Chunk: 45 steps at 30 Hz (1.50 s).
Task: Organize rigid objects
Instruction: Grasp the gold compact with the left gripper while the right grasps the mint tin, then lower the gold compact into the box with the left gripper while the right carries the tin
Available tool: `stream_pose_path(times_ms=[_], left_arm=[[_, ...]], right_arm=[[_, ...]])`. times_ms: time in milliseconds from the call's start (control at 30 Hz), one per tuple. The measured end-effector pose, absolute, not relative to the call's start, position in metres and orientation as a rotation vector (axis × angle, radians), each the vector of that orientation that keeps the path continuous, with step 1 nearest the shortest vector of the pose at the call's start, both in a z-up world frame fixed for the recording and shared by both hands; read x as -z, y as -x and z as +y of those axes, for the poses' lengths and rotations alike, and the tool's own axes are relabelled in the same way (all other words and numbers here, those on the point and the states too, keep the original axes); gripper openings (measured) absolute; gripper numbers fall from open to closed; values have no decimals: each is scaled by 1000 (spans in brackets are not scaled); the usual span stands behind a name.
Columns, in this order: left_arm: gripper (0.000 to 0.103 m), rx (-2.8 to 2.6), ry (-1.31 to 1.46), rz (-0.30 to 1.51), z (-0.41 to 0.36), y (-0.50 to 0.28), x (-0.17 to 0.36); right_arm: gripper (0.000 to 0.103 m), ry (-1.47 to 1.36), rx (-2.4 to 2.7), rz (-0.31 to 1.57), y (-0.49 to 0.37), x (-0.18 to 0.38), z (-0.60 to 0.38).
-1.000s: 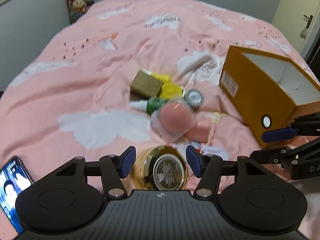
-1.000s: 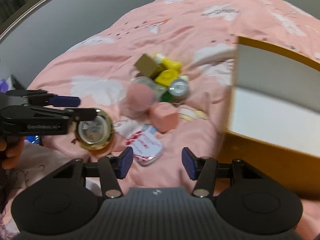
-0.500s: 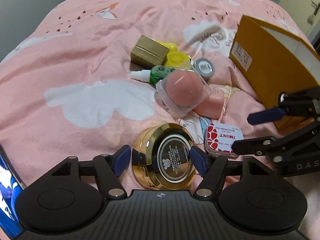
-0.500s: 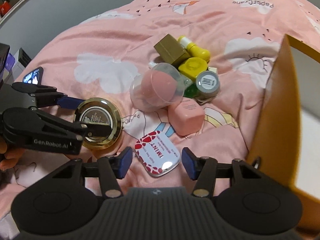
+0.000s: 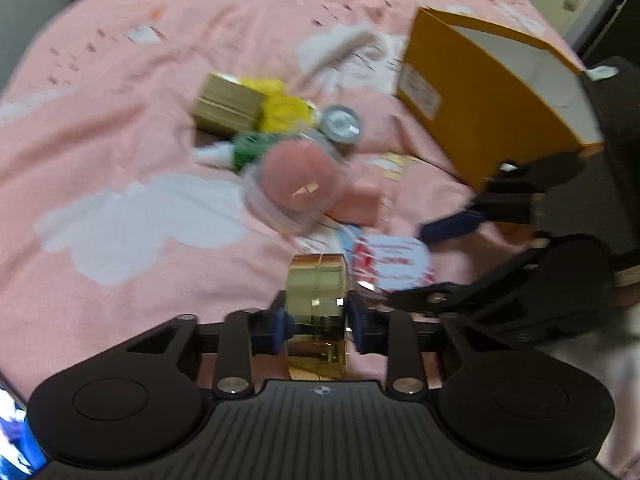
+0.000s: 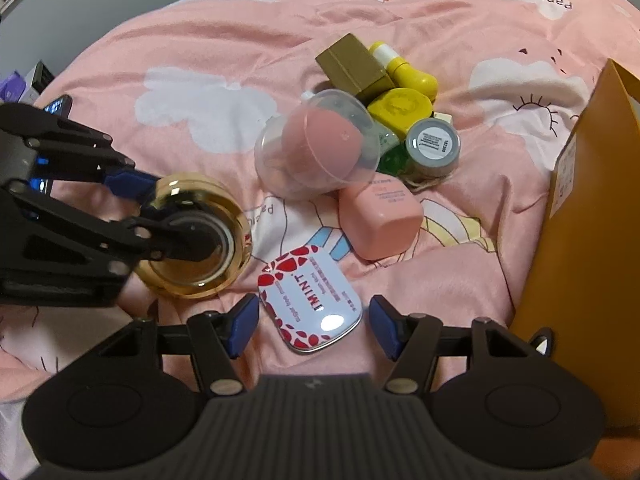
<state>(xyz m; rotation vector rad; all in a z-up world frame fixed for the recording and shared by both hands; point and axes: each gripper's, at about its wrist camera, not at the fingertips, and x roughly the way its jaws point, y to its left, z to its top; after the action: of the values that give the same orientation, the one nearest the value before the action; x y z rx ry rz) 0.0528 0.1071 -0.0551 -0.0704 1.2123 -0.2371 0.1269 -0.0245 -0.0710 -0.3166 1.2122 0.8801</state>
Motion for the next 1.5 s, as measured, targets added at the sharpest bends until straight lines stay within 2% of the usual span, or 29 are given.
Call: stream_pose_path(times_ms=[400,533,667,900,1233,1500], left_arm=[[31,250,58,1245,105,-77,65],[31,249,64,1246,106,-80,65],[31,233,78,1228,106,-77,61],[31,186,104,1084,100,-69,32],[31,197,184,794,72,-101,-31],[31,383,196,786,4,-167,-38]], right_arm=[[62,417,-945,1194,-134,88,-9],[53,408,-955,1200,-137,94,-6],[52,373,-949,1189,-137,88,-12],[52,334,-921,1063,-131,49,-33],[52,322,-750,805,-143,-42,-77],[52,303,-461,839,-202,-54,-154]])
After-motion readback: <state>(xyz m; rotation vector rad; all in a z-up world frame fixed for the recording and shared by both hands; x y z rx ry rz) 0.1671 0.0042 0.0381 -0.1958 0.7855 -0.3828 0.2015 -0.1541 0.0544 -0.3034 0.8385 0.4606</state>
